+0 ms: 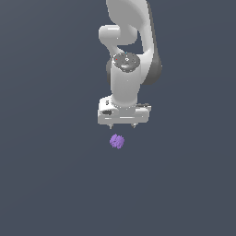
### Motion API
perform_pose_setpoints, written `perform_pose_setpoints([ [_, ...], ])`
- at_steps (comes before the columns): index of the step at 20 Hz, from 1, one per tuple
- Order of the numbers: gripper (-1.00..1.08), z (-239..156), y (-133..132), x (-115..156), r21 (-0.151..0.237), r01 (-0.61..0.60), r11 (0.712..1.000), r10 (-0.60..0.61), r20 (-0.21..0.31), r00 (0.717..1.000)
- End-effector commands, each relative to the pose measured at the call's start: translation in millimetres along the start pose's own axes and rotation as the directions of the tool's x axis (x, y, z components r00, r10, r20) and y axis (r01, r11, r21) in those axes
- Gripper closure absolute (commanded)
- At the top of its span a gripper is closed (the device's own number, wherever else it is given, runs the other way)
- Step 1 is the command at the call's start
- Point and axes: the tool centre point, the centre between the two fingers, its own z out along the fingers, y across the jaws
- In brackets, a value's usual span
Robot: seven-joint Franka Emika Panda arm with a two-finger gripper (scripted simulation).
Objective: Pick up the object and move it to a goal position.
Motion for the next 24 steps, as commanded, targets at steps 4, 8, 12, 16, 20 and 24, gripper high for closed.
perform_pose_setpoints([
  [4,-0.92,-2.3,2.8,1.2,-0.006,-0.001,1.000,0.001,-0.002,1.000],
  [8,-0.92,-10.8,12.6,5.2,-0.025,-0.009,1.000,0.009,-0.008,1.000],
  [12,-0.92,-13.0,14.9,6.1,-0.030,-0.013,0.999,0.013,-0.010,1.000],
  [16,-0.92,-11.4,14.6,5.9,-0.029,0.001,1.000,-0.002,-0.009,1.000],
  [20,-0.92,-8.4,15.3,6.0,-0.030,0.037,0.999,-0.037,-0.007,0.999],
  [24,-0.92,-3.6,16.1,6.0,-0.030,0.092,0.995,-0.092,-0.004,0.996],
])
